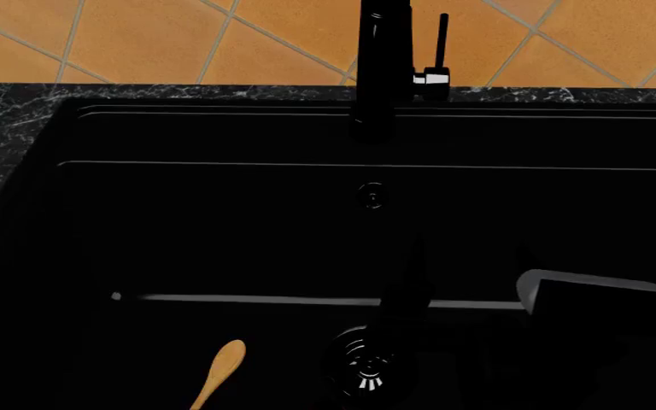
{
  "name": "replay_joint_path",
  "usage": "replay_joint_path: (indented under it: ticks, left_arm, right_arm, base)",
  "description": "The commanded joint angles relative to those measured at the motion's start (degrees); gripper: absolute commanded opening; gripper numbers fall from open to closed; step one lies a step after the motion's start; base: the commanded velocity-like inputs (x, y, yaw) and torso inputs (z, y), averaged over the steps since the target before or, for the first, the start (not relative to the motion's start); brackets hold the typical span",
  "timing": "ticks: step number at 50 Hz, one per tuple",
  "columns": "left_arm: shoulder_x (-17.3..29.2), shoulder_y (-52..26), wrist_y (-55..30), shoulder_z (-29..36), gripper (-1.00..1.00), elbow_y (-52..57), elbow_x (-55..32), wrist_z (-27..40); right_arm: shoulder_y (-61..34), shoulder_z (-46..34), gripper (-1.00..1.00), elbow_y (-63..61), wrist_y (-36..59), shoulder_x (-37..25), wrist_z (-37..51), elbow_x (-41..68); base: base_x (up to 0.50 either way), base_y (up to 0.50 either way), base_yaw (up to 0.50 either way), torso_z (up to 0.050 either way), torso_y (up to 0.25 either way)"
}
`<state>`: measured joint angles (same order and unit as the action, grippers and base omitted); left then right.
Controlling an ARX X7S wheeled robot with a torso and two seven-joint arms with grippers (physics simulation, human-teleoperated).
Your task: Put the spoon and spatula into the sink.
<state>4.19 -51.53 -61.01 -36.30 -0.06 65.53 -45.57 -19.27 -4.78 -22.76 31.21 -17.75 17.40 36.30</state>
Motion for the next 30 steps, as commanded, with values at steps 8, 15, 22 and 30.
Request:
replay_joint_path:
  ticks: [8,15,22,30]
  left_arm:
    - [-3.9,-11.9,-11.2,25.0,-1.0,8.3,7.2,-17.9]
    - [-3.9,-12.6,-14.3,32.3,-1.0,5.6,-2.0,-14.5]
    - [-4.0,-15.6,-17.7,39.9,-1.0,2.6,-12.3,-9.1]
    - [-3.3,-12.7,-19.3,44.7,-1.0,3.3,-18.4,-8.6]
  right_arm:
    - [0.1,-0.2,1.0,0.1,-0.5,-0.1,0.0,0.4]
    - [0.3,-0.2,1.0,0.0,-0.7,-0.3,0.0,0.6]
    - [0.2,-0.3,1.0,0.1,-0.9,-0.4,0.0,0.5]
    - [0.2,-0.4,1.0,0.1,-1.0,-0.5,0.2,0.7]
  base:
    - [0.0,0.0,0.0,0.0,0.0]
    - [0.0,0.0,0.0,0.0,0.0]
    - [0.0,0.0,0.0,0.0,0.0]
    - [0.0,0.0,0.0,0.0,0.0]
